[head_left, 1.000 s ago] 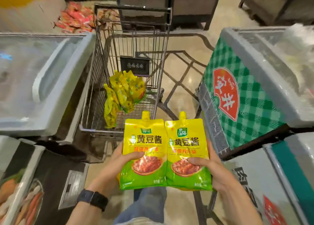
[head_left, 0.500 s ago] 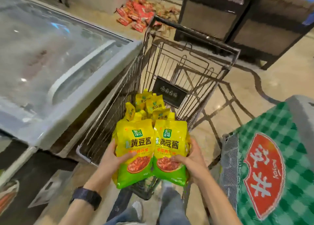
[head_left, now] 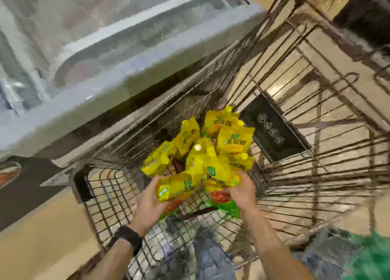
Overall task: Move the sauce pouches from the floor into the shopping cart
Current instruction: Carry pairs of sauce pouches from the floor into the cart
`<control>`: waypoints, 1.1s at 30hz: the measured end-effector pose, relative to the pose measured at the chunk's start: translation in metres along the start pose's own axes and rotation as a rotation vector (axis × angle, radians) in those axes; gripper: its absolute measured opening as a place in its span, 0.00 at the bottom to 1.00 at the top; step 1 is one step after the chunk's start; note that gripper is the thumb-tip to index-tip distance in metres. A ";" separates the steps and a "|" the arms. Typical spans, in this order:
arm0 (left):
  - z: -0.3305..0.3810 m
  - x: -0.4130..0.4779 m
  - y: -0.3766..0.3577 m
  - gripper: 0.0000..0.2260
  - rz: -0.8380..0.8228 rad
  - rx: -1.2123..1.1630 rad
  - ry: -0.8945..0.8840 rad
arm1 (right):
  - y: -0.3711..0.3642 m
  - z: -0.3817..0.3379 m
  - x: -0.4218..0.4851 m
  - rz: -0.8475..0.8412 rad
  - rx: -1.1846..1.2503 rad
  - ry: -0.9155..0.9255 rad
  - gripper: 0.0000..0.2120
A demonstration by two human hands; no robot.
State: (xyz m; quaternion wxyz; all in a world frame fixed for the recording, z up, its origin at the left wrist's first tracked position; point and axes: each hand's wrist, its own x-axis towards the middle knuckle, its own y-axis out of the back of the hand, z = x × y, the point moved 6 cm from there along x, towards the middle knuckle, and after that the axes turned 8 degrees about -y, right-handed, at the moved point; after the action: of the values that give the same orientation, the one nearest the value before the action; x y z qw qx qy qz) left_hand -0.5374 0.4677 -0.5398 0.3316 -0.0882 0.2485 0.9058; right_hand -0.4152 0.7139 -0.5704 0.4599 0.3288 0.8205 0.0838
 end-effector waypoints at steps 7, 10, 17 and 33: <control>-0.064 0.023 -0.023 0.22 0.176 -0.021 0.079 | -0.016 -0.007 0.054 0.092 -0.068 0.117 0.20; -0.076 0.018 -0.019 0.22 0.124 0.103 0.066 | -0.014 -0.013 0.056 0.079 -0.296 0.213 0.15; -0.065 0.019 -0.002 0.13 0.377 0.065 -0.003 | -0.005 -0.022 0.055 0.144 -0.684 0.423 0.11; -0.042 0.007 -0.002 0.18 0.227 0.300 0.072 | 0.012 -0.022 0.009 0.004 -0.599 0.197 0.18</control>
State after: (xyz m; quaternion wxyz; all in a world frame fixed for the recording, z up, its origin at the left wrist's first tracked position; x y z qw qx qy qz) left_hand -0.5416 0.4508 -0.5791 0.2274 -0.0413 0.4009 0.8865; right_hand -0.4305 0.7321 -0.5596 0.4546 0.1706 0.7993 0.3540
